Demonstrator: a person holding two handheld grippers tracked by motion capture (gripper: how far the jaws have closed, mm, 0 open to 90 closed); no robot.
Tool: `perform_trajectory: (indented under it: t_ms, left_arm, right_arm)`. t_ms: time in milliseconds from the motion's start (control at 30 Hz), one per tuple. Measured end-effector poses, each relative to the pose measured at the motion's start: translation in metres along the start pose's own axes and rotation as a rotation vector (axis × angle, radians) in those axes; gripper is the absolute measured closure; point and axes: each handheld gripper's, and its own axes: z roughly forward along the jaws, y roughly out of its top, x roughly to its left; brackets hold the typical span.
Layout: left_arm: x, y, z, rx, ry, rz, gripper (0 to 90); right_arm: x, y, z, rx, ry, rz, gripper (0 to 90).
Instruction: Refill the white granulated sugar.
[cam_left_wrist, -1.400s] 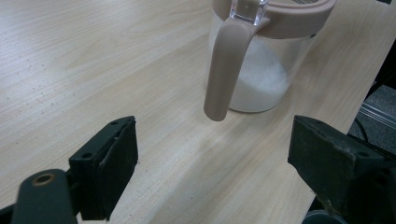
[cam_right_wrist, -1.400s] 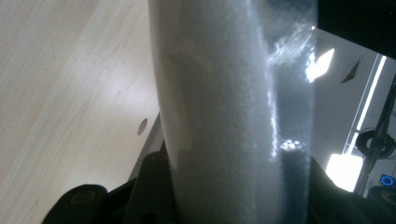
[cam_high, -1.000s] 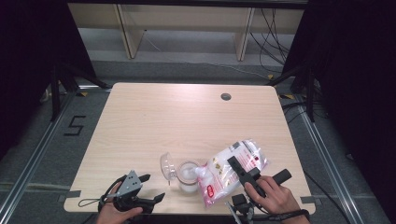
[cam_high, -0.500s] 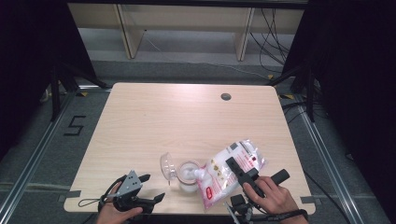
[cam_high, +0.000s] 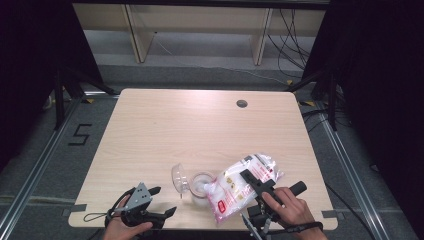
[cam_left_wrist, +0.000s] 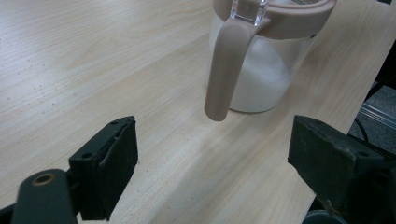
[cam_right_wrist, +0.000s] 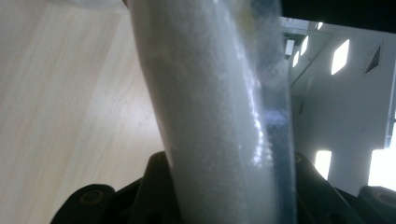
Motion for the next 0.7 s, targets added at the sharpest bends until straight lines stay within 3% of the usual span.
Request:
perform_trajectory:
  t_ms: [167,200,300,333,367,400,433,500,533,600,667,700]
  left_arm:
    - [0.001,0.0,0.0,0.008,-0.004,0.01,15.6]
    - [0.0,0.0,0.0,0.004,0.001,0.005,15.6]
    - [0.0,0.0,0.0,-0.001,0.0,-0.003,15.6]
    - [0.0,0.0,0.0,-0.002,0.0,-0.001,15.6]
    - [0.0,0.0,0.0,-0.001,0.0,-0.001,15.6]
    - [0.001,0.0,0.0,0.001,0.003,0.008,15.6]
    - [0.002,0.0,-0.001,0.02,0.007,0.021,15.6]
    - [0.0,0.0,0.0,-0.001,-0.001,-0.002,15.6]
    - [0.0,0.0,0.0,0.0,-0.001,0.0,15.6]
    - [0.001,0.0,-0.001,0.011,0.0,0.012,15.6]
    - [0.0,0.0,0.0,0.004,0.0,0.004,15.6]
    - [0.0,0.0,0.0,0.0,0.0,-0.001,15.6]
  right_arm:
    - [0.002,-0.007,0.005,-0.049,0.017,0.059,73.0]
    - [0.005,-0.008,0.004,-0.034,0.036,0.111,73.1]
    - [0.003,-0.013,0.007,-0.064,0.034,0.133,73.2]
    - [0.005,-0.015,0.008,-0.07,0.046,0.165,73.4]
    - [0.01,-0.017,0.007,-0.05,0.065,0.25,73.5]
    - [0.007,-0.019,0.009,-0.079,0.062,0.228,73.8]
    - [0.008,-0.021,0.009,-0.08,0.066,0.252,74.1]
    - [0.014,-0.024,0.008,-0.093,0.079,0.374,74.8]
    - [0.006,-0.027,0.011,-0.132,0.068,0.274,75.0]
    - [0.012,-0.028,0.009,-0.116,0.091,0.394,75.5]
    - [0.014,-0.029,0.009,-0.115,0.095,0.4,75.9]
    - [0.013,-0.03,0.01,-0.122,0.091,0.372,76.0]
